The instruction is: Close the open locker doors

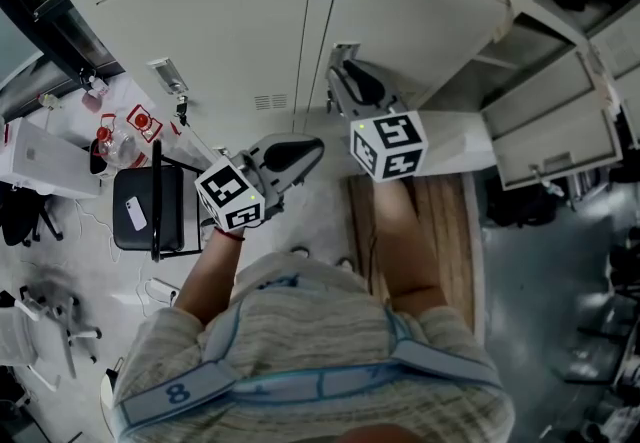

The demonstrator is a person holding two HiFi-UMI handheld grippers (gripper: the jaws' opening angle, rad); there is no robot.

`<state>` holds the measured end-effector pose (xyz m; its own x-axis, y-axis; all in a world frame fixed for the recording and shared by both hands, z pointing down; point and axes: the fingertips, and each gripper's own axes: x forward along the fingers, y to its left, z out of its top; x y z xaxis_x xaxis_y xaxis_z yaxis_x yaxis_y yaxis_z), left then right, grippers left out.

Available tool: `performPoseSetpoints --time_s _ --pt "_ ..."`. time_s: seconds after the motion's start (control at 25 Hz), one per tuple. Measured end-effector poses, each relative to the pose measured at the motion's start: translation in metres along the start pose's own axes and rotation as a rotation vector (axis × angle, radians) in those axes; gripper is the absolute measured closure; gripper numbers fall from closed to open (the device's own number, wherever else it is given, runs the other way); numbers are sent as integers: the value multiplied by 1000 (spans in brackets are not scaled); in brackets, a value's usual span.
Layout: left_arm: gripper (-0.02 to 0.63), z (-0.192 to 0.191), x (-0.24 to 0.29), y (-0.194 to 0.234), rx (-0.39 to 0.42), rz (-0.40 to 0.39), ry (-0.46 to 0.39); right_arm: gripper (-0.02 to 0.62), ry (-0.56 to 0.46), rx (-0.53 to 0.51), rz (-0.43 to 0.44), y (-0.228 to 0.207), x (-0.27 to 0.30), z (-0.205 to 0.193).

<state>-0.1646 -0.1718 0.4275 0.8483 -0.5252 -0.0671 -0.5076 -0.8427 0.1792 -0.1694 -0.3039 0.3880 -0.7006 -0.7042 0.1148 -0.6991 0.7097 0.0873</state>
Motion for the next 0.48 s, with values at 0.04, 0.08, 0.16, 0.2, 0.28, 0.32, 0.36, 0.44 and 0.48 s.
performPoseSetpoints --time_s 0.04,0.08,0.16,0.2,0.28,0.32,0.36,0.44,0.48 --pt "601 0 2 -1 1 -2 0 505 -2 -1 0 0 -3 1" --pt "601 1 3 -2 2 -4 0 506 -4 -2 1 0 -7 2" --pt "601 2 8 -4 5 -9 1 506 -11 -4 1 -1 -14 4" --pt "601 2 10 -6 6 -13 1 505 -15 -4 1 -1 -18 5" --pt "601 3 15 -9 9 -25 -3 505 -22 0 1 -3 -26 5" --pt "601 3 18 -11 10 -32 -4 506 -23 2 0 -4 -30 5" --pt "601 2 21 -13 14 -38 -3 506 -24 5 -3 -5 -35 5" --pt "601 2 26 -18 20 -47 2 506 -26 9 -9 -9 -45 4" --pt "601 3 29 -20 19 -47 5 506 -28 9 -12 -11 -50 4"
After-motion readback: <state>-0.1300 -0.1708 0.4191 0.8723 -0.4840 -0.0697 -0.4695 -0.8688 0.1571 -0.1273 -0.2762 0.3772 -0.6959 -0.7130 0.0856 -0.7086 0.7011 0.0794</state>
